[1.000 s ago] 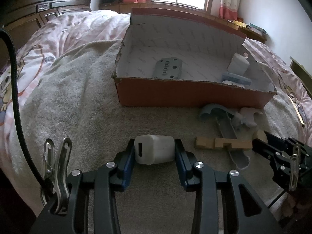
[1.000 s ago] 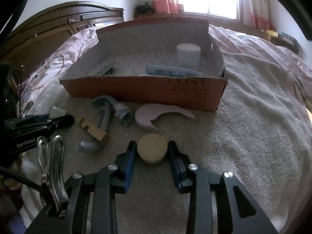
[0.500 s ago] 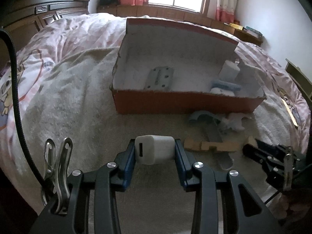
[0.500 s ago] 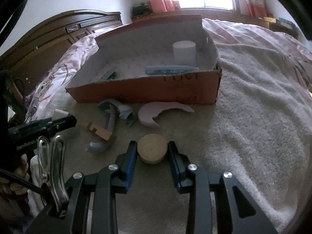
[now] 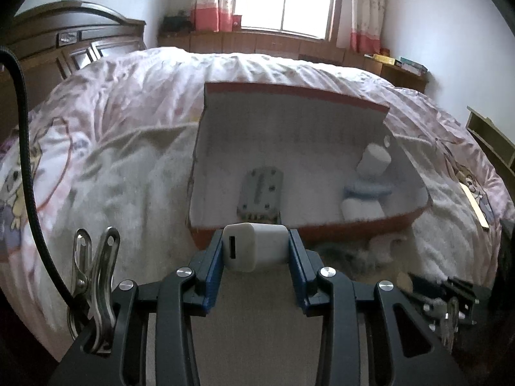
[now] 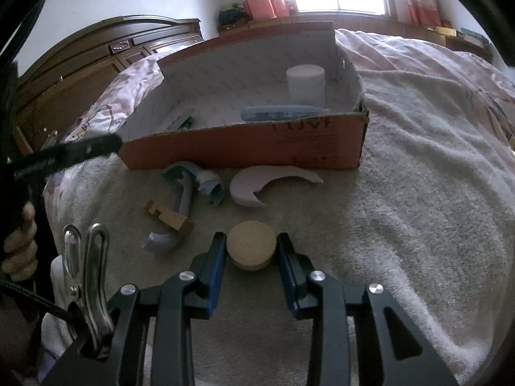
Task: Organize rigid objects
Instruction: 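Lift the charger and coaster and carry both over the box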
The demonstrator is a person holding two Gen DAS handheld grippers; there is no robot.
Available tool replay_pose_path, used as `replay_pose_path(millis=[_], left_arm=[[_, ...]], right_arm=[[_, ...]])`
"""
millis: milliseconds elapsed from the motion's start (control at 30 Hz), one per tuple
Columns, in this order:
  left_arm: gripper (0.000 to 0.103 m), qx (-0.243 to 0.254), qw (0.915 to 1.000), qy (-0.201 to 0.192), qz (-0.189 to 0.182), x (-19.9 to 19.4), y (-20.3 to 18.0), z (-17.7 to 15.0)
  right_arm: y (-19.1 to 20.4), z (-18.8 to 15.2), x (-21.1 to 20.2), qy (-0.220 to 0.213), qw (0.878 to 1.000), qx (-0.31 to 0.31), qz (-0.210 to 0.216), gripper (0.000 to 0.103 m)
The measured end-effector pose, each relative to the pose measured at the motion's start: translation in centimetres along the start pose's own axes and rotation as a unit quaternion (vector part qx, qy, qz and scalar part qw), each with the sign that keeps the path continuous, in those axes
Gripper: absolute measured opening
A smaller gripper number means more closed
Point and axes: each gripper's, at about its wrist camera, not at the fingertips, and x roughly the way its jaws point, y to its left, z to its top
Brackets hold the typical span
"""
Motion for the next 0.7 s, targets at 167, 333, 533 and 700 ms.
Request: replay_pose_path(millis=[167,333,533,700], left_arm=[[0.038,-0.003,1.0,-0.005,0.001,1.2,-0.2,1.3],[0.038,-0.014,0.9999,0.001,0.008,2.8,0.2,2.0],[0.038,-0.021,0.9996,0.011,0.012,4.1,0.6,2.3],[0.038,-0.025,0.9994,0.018,0.015,4.7,0.8,2.0]], right_arm=[[-0.1,0.1,-0.2,0.001,1.0,0.006,0.006,0.033],[-0.2,0.2,-0.5,-0.001,1.0,0.011,0.013,0.033],[-0.2,0.7,-1.0,-0.009,1.0,0.016,0.018,0.033],[-0.2,1.9,-2.0,-0.028,1.0,0.006,0.011,0.033]])
